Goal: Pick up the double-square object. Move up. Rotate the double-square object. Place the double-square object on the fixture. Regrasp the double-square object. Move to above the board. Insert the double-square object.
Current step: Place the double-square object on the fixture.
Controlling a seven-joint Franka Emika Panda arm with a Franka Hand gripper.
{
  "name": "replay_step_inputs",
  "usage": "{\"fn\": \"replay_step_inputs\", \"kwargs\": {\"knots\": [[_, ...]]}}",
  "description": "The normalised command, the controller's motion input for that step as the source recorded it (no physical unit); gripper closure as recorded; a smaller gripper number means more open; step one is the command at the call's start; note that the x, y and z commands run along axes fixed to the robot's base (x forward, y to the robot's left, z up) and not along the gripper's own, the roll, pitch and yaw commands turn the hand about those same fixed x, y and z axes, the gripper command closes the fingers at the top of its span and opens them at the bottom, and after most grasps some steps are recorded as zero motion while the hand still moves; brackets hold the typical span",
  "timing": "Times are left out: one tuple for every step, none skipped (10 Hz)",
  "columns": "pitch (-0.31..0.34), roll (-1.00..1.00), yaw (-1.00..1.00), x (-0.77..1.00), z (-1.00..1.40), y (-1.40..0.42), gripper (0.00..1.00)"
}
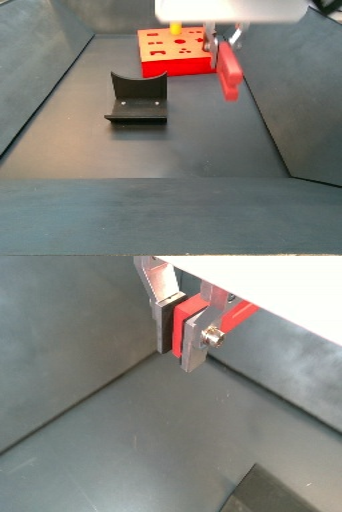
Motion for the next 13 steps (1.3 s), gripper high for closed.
{"fn": "replay_step_inputs", "kwargs": {"knots": [[0.041,-0.05,-0.01,-0.01,0.6,0.0,1.0],[0.055,-0.07,-0.02,0.0,0.37,0.0,1.0],[0.062,-0.07,-0.02,0.01,0.2,0.0,1.0],[-0.014,-0.26,-0.2,1.0,-0.39,-0.44,1.0],[-0.01,-0.26,-0.19,1.0,-0.4,-0.43,1.0],[-0.016,-0.22,-0.12,1.0,-0.36,-0.36,1.0],[-0.006,-0.2,-0.09,1.0,-0.33,-0.34,1.0],[0.006,-0.17,-0.06,1.0,-0.29,-0.31,1.0],[-0.001,-0.12,-0.02,1.0,-0.27,-0.26,1.0],[-0.002,-0.1,0.0,1.0,-0.25,-0.24,1.0],[0.003,-0.09,0.01,1.0,-0.23,-0.23,1.0],[0.013,-0.06,0.03,1.0,-0.2,-0.19,1.0],[0.017,-0.05,0.03,1.0,-0.18,-0.16,1.0]]}}
